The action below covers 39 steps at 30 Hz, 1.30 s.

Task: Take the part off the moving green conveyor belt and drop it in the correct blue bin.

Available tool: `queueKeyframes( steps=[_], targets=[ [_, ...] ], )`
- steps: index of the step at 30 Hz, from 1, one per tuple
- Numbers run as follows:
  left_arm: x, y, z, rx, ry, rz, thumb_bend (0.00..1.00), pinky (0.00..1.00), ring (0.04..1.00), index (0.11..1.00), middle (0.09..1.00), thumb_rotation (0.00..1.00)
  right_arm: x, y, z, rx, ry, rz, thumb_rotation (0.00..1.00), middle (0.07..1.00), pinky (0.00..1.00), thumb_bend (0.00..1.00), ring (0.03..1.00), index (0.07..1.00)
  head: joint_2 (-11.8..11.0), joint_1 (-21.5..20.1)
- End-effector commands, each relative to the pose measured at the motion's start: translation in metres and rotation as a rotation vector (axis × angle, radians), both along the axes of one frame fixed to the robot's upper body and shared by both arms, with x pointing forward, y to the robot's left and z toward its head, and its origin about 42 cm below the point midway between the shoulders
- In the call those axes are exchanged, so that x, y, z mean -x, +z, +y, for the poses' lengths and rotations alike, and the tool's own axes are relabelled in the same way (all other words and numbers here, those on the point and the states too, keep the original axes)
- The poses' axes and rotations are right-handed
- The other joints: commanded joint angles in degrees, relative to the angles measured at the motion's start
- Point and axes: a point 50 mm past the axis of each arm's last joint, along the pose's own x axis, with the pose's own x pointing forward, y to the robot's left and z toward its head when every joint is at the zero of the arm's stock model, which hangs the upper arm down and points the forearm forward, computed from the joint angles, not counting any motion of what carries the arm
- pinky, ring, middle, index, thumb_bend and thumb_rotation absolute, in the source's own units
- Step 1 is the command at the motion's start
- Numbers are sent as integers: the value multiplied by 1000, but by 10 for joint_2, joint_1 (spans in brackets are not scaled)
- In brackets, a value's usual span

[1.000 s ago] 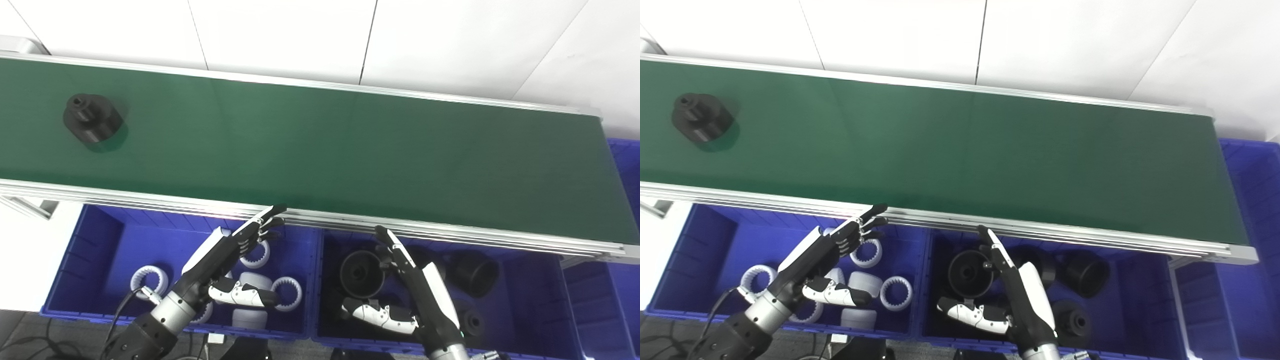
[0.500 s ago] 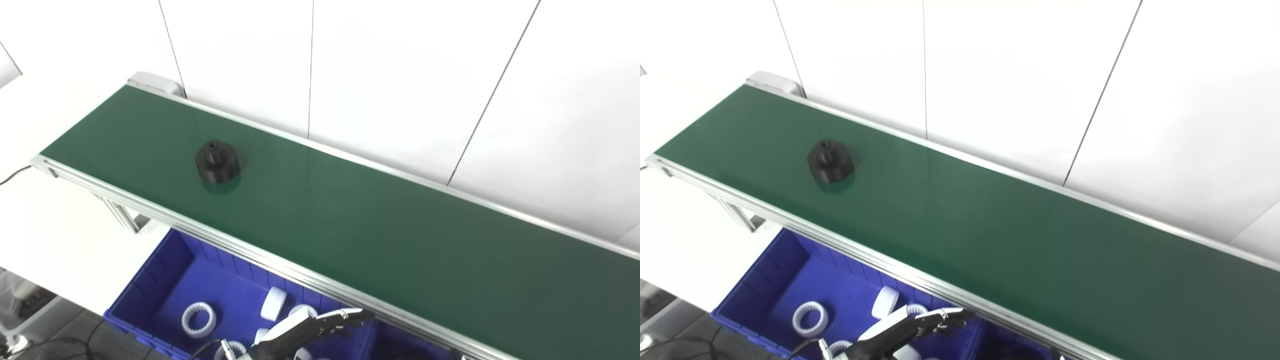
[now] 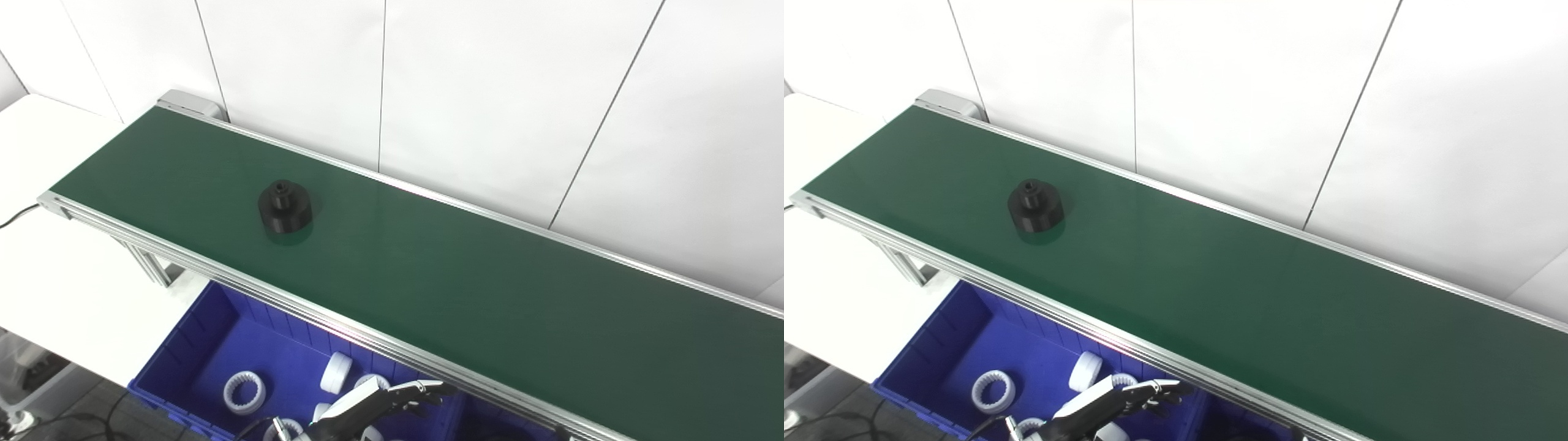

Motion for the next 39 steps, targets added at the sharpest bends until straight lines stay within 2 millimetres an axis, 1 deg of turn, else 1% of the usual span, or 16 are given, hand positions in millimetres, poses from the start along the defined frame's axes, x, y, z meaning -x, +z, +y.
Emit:
queueKeyframes(
  steps=[1, 7, 10, 14, 17, 18, 19, 20, 21, 22, 26, 27, 28, 29, 33, 39],
  targets=[
    [-6, 5, 1, 17, 4, -51, 820, 775, 866, 874, 906, 397, -5, 14, 1, -37, -4, -123, 286, 998, 873, 670, 955, 1000, -2, -3],
    [-7, 2, 1, 23, 5, -47, 829, 769, 863, 871, 905, 399, -11, 29, -2, -74, -5, -209, 296, 982, 856, 675, 942, 1000, -7, -9],
    [-7, 1, 2, 16, 6, -44, 833, 767, 864, 870, 906, 415, -16, 38, -2, -101, 3, -265, 290, 992, 858, 670, 951, 1000, -10, -22],
    [-8, 0, 5, 11, 5, -41, 839, 764, 863, 869, 903, 427, -30, 60, -2, -124, 11, -377, 291, 986, 819, 680, 932, 997, -5, -40],
    [-8, 0, 7, 26, -2, -31, 833, 775, 877, 875, 911, 424, -39, 74, -2, -124, 10, -412, 317, 989, 824, 702, 941, 999, -2, -56],
    [-8, 1, 8, 32, -2, -34, 829, 779, 879, 877, 912, 417, -42, 79, -2, -120, 7, -420, 324, 989, 819, 713, 941, 999, 4, -76],
    [-8, 1, 8, 36, -1, -35, 828, 781, 880, 879, 913, 413, -46, 84, -1, -114, 4, -430, 318, 984, 813, 721, 936, 995, 4, -76],
    [-9, 2, 9, 40, 1, -34, 829, 783, 882, 880, 914, 412, -51, 89, 0, -109, 0, -434, 305, 977, 805, 727, 929, 990, 12, -103],
    [-9, 2, 10, 43, 2, -32, 832, 784, 886, 881, 917, 406, -53, 93, 1, -105, -2, -436, 305, 971, 798, 744, 925, 985, 12, -103],
    [-9, 2, 12, 48, -2, -33, 832, 784, 886, 881, 918, 405, -59, 98, 1, -92, -1, -445, 305, 970, 797, 745, 924, 984, 21, -128],
    [-11, 2, 19, 54, -11, -56, 810, 809, 904, 907, 938, 412, -85, 108, 2, -54, 5, -510, 384, 932, 747, 813, 884, 949, 35, -171],
    [-11, 2, 20, 54, -11, -57, 804, 820, 910, 913, 942, 408, -88, 109, 2, -53, 5, -515, 391, 924, 743, 830, 878, 939, 35, -171],
    [-11, 3, 21, 56, -10, -59, 802, 827, 913, 916, 944, 408, -94, 112, 3, -50, 7, -519, 390, 921, 746, 833, 877, 935, 45, -192],
    [-12, 4, 22, 59, -10, -59, 799, 841, 919, 919, 945, 410, -97, 114, 4, -48, 8, -520, 383, 916, 755, 835, 874, 927, 45, -192],
    [-11, 8, 27, 54, -18, -73, 771, 885, 945, 935, 960, 428, -122, 126, 9, -27, 32, -510, 348, 919, 789, 828, 880, 927, 65, -217],
    [-10, 12, 31, 53, -32, -79, 723, 936, 964, 950, 969, 447, -152, 136, 27, 22, 86, -442, 330, 918, 799, 832, 885, 939, 80, -224]
  ],
)
